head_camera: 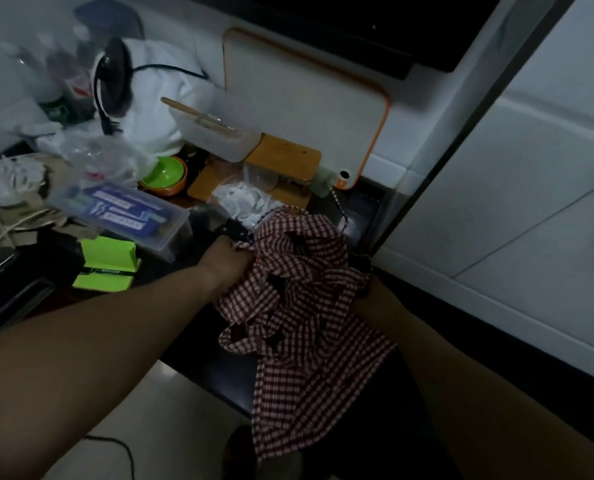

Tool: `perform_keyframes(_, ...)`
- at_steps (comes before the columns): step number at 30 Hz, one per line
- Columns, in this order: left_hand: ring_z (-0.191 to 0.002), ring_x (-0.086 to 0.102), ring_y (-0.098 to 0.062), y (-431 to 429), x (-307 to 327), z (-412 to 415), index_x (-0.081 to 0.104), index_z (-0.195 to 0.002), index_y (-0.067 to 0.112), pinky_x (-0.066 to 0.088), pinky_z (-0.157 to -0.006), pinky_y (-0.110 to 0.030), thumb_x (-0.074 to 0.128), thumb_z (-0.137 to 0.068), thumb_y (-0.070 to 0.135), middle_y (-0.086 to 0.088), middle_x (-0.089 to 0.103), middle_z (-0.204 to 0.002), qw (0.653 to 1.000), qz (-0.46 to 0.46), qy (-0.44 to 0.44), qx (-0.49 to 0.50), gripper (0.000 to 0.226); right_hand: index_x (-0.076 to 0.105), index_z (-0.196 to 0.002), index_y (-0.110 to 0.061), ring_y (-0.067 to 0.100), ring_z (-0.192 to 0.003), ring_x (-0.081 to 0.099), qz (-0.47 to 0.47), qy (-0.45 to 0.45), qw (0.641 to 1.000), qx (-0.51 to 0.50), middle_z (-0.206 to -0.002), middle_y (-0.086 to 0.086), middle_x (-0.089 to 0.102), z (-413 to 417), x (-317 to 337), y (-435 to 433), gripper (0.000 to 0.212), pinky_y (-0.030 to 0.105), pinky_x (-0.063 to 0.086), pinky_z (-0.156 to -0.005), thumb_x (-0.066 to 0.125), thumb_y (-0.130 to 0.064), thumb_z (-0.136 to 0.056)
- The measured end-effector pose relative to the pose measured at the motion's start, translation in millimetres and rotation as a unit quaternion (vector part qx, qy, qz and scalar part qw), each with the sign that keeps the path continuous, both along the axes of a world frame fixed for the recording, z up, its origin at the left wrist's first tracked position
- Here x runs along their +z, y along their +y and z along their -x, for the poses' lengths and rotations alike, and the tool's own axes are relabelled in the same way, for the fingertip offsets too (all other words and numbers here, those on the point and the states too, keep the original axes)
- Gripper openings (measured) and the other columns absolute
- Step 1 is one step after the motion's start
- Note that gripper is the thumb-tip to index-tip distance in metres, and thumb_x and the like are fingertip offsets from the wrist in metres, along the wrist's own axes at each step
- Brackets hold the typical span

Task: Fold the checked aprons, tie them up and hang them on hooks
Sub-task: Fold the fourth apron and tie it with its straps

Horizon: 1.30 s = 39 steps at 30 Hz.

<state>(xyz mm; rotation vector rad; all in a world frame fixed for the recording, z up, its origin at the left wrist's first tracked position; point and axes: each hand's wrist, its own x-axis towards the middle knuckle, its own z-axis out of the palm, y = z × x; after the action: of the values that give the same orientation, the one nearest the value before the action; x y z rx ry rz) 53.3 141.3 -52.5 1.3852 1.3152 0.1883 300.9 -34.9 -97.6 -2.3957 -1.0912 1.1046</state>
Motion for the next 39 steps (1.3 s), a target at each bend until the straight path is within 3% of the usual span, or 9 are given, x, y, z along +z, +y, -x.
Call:
perform_keyframes(5,-0.14,0.042,-0.032,12,-13,18,0.021,-0.158,0.034,0.043,-0.113,-0.052,0.076,-0.078,0.047,-0.01,0.037,-0.155,0.955,-0.238,0.097,-0.149,0.097,0.056,-0.136,-0.029,0.011,-0.115,0.058,-0.088,0.063,0.993,-0.039,-0.12,-0.013,0.058,22,-5,17,0.038,0.023,0.039,-0.102,0.061,-0.043,-0.101)
perform_keyframes(8,-0.143,0.04,-0.021,6,6,0,0.029,-0.158,0.037,0.037,-0.118,-0.046,0.067,-0.087,0.051,0.002,0.039,-0.157,0.916,-0.315,0.006,-0.249,0.082,0.061,-0.129,-0.04,0.016,-0.118,0.063,-0.209,0.137,0.962,-0.112,-0.129,-0.01,0.066,47,23,28,0.031,0.037,0.046,-0.11,0.064,-0.037,-0.098)
perform_keyframes(11,-0.129,0.057,-0.008,-6,24,-35,0.052,-0.146,0.038,0.045,-0.114,-0.038,0.06,-0.091,0.071,0.015,0.058,-0.143,0.958,-0.081,-0.054,-0.272,0.065,0.05,-0.147,0.0,0.039,-0.137,0.05,-0.179,0.224,0.957,-0.048,-0.146,0.021,0.055,71,39,45,0.04,0.039,0.037,-0.12,0.048,-0.002,-0.107)
perform_keyframes(15,-0.121,0.063,-0.025,-4,14,-48,0.066,-0.134,0.013,0.048,-0.101,-0.03,0.061,-0.103,0.037,-0.007,0.068,-0.133,0.971,-0.129,0.003,-0.203,0.039,0.055,-0.138,0.011,0.032,-0.11,0.064,-0.117,0.286,0.948,-0.079,-0.126,0.022,0.063,79,47,44,0.035,0.033,0.052,-0.102,0.048,0.003,-0.104)
perform_keyframes(19,-0.102,0.068,-0.037,9,13,-30,0.069,-0.115,-0.004,0.054,-0.085,-0.041,0.052,-0.105,0.016,-0.025,0.07,-0.115,0.98,-0.125,0.025,-0.152,0.028,0.062,-0.125,-0.017,0.021,-0.106,0.06,0.0,-0.028,0.992,-0.121,-0.127,0.008,0.064,41,31,-8,0.039,0.038,0.052,-0.097,0.062,-0.042,-0.096)
perform_keyframes(24,-0.096,0.063,-0.034,19,1,-9,0.05,-0.116,0.006,0.05,-0.076,-0.041,0.052,-0.101,0.016,-0.019,0.062,-0.107,0.98,-0.161,0.065,-0.095,0.018,0.049,-0.141,-0.022,0.029,-0.12,0.057,0.158,-0.096,0.982,-0.027,-0.138,0.009,0.056,32,-2,-58,0.068,0.047,0.05,-0.101,0.056,-0.064,-0.088)
perform_keyframes(29,-0.122,0.051,-0.038,-13,8,-9,0.05,-0.138,0.015,0.048,-0.098,-0.05,0.066,-0.089,0.035,-0.017,0.052,-0.134,0.811,-0.539,0.093,-0.206,0.056,0.063,-0.107,-0.015,0.023,-0.099,0.064,0.064,-0.026,0.994,-0.078,-0.111,0.007,0.066,49,7,-72,0.03,0.035,0.052,-0.082,0.06,-0.042,-0.096)
perform_keyframes(34,-0.146,0.035,-0.021,-90,23,-40,0.022,-0.161,0.033,0.028,-0.123,-0.05,0.061,-0.075,0.087,0.001,0.038,-0.161,0.716,-0.413,0.037,-0.561,0.108,0.068,-0.094,-0.013,0.025,-0.085,0.069,-0.086,0.057,0.983,-0.154,-0.092,0.01,0.073,39,64,-85,0.023,0.042,0.057,-0.079,0.07,-0.035,-0.096)
perform_keyframes(39,-0.151,0.032,-0.022,-144,18,-61,0.005,-0.163,0.037,0.032,-0.123,-0.053,0.072,-0.068,0.08,0.001,0.028,-0.168,0.776,-0.376,-0.005,-0.507,0.124,0.069,-0.1,-0.024,0.015,-0.089,0.07,-0.159,0.165,0.949,-0.217,-0.104,0.001,0.075,31,121,-102,0.025,0.02,0.058,-0.08,0.057,-0.045,-0.103)
